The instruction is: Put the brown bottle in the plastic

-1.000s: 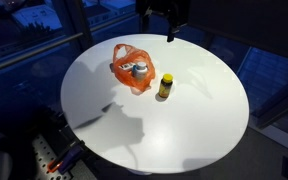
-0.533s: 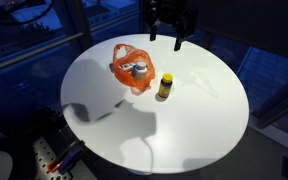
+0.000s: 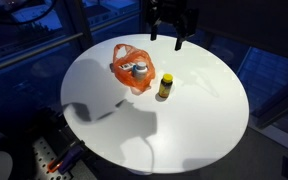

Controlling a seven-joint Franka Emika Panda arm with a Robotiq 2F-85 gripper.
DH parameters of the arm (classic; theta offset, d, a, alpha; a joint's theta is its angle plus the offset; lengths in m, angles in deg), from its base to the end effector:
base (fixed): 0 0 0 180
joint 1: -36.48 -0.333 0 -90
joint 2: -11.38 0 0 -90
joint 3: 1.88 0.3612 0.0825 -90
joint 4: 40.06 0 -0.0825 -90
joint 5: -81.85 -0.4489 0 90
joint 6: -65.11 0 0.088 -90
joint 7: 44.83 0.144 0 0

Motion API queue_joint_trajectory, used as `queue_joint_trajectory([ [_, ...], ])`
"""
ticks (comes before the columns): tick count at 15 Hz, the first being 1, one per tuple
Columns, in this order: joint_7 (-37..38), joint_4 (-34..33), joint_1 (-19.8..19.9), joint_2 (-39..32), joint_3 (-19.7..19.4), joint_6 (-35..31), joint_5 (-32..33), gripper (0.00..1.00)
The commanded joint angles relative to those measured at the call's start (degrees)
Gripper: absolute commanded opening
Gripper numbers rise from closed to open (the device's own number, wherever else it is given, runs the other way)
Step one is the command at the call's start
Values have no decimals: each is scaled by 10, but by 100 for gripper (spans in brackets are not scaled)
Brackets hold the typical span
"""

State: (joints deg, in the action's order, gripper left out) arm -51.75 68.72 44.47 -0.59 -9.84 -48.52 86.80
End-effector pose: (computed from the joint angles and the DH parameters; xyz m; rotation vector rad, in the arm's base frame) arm 0.6265 -0.1849 0.3586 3.0494 -0.1784 -0.2161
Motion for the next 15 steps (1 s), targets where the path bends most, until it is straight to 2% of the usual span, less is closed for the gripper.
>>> queue_joint_trajectory([
  [1, -5, -14, 3, -27, 6, -2, -9, 100],
  [11, -5, -65, 8, -144, 20, -41, -14, 100],
  [15, -6, -74, 15, -166, 19, -55, -16, 100],
])
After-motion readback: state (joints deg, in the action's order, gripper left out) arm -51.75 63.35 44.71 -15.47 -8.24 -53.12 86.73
